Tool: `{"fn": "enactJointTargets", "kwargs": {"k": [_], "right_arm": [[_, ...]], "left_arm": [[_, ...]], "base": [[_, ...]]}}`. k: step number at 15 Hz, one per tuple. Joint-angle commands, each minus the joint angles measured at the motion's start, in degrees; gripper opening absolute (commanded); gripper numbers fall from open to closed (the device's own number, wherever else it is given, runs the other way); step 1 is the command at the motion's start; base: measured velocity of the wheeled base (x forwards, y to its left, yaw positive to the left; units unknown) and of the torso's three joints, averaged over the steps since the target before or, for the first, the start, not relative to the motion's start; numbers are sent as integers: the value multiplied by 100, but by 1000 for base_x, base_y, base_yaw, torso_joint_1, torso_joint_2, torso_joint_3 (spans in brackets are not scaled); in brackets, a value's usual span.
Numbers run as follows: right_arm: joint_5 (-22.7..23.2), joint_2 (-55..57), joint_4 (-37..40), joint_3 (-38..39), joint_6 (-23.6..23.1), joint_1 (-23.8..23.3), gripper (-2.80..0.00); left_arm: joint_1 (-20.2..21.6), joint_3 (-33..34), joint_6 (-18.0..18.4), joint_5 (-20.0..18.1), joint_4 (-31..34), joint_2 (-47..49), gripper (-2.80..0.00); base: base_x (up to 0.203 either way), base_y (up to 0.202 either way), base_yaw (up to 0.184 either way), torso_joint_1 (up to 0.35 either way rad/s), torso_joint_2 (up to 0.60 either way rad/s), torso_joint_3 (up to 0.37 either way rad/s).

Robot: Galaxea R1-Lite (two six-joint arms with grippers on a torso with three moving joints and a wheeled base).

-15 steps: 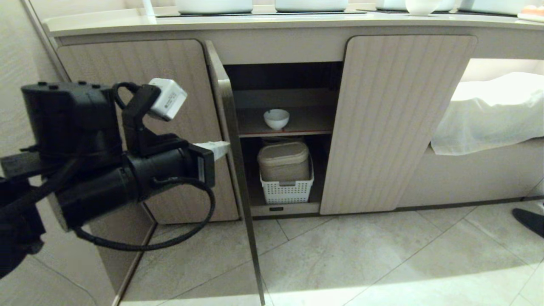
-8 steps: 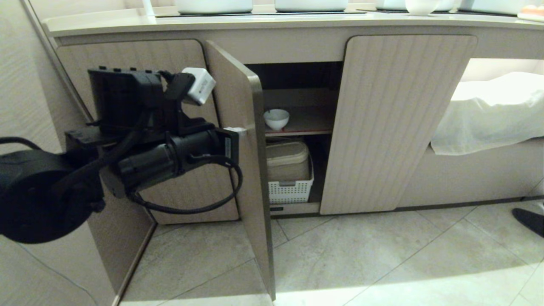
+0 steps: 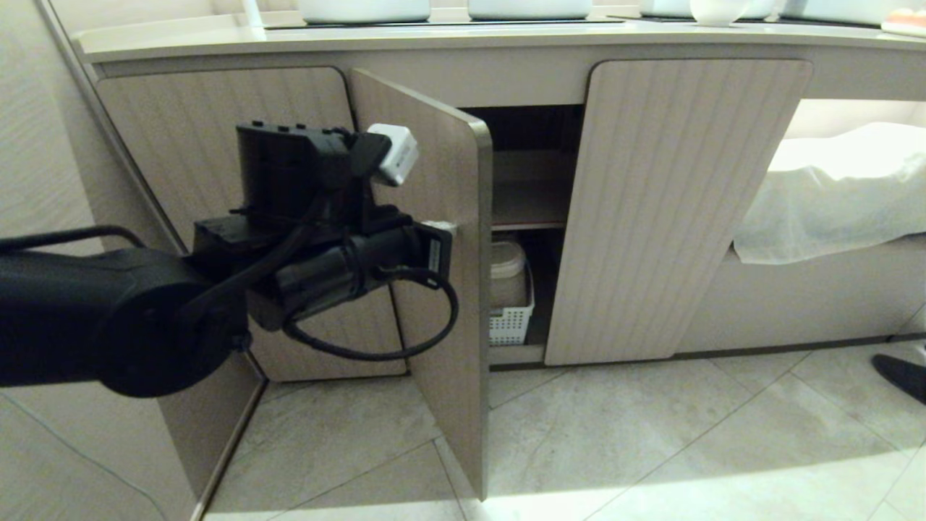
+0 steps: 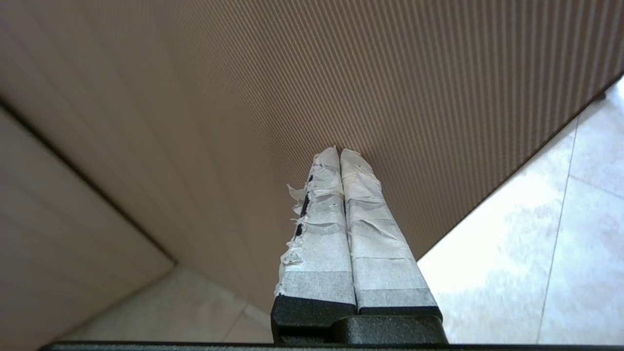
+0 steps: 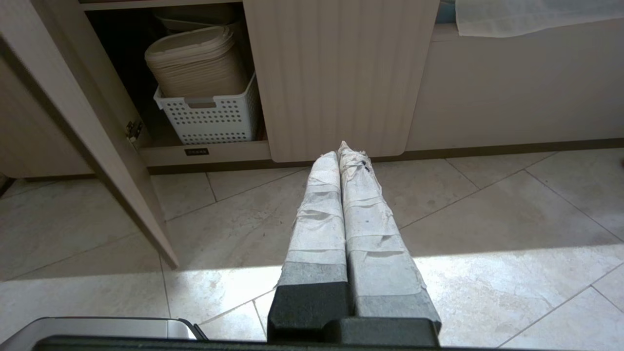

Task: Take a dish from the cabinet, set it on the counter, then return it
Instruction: Close the cabinet door

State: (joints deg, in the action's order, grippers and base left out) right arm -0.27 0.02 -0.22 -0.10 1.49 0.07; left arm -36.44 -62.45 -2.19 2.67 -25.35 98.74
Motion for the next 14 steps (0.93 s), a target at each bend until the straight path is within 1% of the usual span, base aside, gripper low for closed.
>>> {"fn": "enactJointTargets", "kwargs": {"k": [1,4,8,14], "right_arm": [[0,6,-4,1,1,1,-280],[0,6,-4,1,1,1,-280],[0,6,-4,1,1,1,-280],[0,6,-4,1,1,1,-280]], "left_arm": [[15,-337,-1,5,-21,371,-280],[16,-748,16,12,-15,677,-280],[5,-1483,99,92,-14,1216,-280],[12,-2500,97,413,-14,1978,-280]], "base": [[0,0,0,0,0,0],[0,0,0,0,0,0],[0,0,0,0,0,0],[0,0,0,0,0,0]]}}
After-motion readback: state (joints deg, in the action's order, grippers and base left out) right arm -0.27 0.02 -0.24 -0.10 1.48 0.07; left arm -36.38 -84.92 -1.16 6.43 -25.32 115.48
